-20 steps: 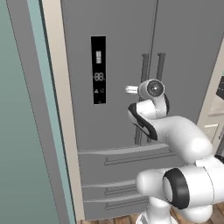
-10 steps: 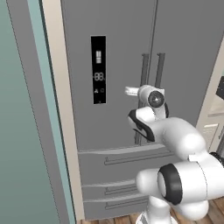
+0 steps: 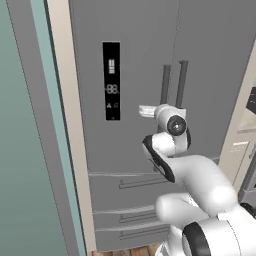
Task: There is a bowl on the dining counter. Grab a lemon wedge from the fridge and place it in the bowl. Then get the liquor bottle and glass cup from the cabinet and place them next to the bowl.
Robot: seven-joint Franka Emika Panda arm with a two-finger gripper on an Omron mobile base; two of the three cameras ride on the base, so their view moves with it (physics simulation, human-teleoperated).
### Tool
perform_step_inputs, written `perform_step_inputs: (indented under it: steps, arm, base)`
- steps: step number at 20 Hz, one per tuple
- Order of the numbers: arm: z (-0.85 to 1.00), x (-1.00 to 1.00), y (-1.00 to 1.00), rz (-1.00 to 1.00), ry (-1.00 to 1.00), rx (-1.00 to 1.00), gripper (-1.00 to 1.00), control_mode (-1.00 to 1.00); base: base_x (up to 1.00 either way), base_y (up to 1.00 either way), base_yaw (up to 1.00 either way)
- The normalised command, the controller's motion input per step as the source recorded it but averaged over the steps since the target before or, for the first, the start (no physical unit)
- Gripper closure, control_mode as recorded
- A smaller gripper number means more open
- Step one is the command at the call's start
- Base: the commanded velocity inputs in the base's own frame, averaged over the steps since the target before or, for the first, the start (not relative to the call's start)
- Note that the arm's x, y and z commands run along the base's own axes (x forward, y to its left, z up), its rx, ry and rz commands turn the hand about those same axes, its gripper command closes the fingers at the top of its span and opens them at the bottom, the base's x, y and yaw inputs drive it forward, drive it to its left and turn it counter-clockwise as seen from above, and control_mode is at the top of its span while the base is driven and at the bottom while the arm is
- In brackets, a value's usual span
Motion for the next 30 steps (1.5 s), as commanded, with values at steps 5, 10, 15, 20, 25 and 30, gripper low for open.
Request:
perform_step_inputs:
  steps: [5, 10, 15, 20, 25, 30]
  arm:
    - [0.13, -0.87, 0.95, 0.01, 0.00, 0.00, 1.00, -1.00]
    - [0.16, -0.89, 1.00, 0.01, 0.00, 0.00, 1.00, -1.00]
    - [0.21, -0.70, 1.00, 0.06, 0.04, 0.00, 1.00, -1.00]
    - [0.19, -0.49, 1.00, 0.10, 0.08, 0.00, -1.00, -1.00]
    - [0.34, -0.60, 0.37, 0.03, 0.02, 0.00, -1.00, -1.00]
    - [0.54, -0.99, -0.47, 0.00, 0.01, 0.09, -1.00, -1.00]
  base:
    - [0.00, 0.00, 0.00]
    - [0.00, 0.00, 0.00]
    - [0.00, 0.00, 0.00]
    - [0.00, 0.00, 0.00]
    - [0.00, 0.00, 0.00]
    - [0.00, 0.00, 0.00]
